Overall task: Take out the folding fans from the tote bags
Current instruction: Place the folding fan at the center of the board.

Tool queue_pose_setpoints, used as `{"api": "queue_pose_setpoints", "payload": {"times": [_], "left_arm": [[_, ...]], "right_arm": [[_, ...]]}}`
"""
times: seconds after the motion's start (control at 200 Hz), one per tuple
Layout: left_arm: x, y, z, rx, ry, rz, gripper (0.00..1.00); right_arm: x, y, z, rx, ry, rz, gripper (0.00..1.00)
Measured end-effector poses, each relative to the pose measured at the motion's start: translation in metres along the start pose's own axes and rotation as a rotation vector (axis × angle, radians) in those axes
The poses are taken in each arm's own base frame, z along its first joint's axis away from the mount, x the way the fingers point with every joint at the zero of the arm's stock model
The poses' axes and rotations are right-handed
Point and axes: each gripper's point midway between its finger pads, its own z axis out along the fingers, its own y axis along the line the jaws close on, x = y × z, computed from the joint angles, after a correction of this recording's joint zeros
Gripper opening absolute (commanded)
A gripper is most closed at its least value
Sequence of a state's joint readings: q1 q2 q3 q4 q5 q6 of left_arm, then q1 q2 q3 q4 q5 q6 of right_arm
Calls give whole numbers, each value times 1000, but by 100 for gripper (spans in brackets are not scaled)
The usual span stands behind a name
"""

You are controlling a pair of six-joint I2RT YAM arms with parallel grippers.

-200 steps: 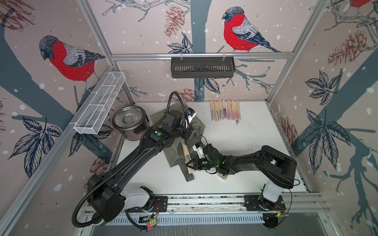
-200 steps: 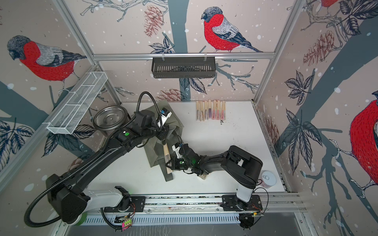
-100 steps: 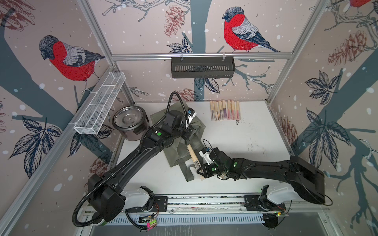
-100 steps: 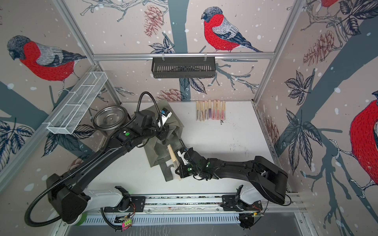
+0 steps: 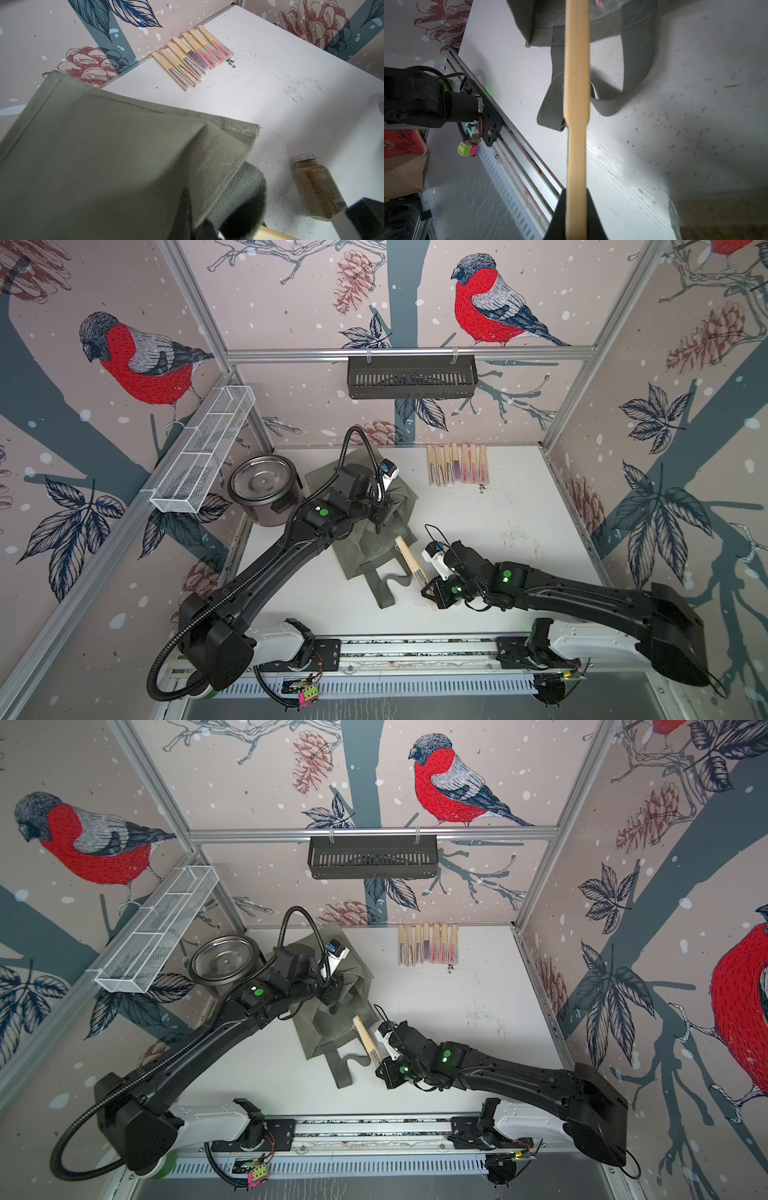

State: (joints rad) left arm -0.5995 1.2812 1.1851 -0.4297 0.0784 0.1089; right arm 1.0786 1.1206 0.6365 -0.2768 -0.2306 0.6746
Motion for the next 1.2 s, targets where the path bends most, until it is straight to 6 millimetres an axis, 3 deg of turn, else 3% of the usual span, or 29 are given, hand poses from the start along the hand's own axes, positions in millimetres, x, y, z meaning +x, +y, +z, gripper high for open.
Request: {"api": "queue_pose_setpoints", "payload": {"times": [0.15,0.34,0.435,0.645,0.835,1.201], "left_arm": [[0,0,0,-1,-1,0,0],[-1,0,-1,-2,-4,0,0],[-1,0,-1,-2,-4,0,0],[-1,0,-1,-1,-4,0,0],[-1,0,-1,-1,-4,0,0],[-1,0,-1,1,-3,1,0]], "right_arm": [[-9,-6,-25,30,-58,16,8],[-38,-17,-64,69,-195,61,8],[-59,-33,-89,112,-290,101,8],[-102,-85,-128,241,-436,216,8],[-132,-134,-134,334,-465,285,7],[-192,-254,-146,509,-507,434,7]]}}
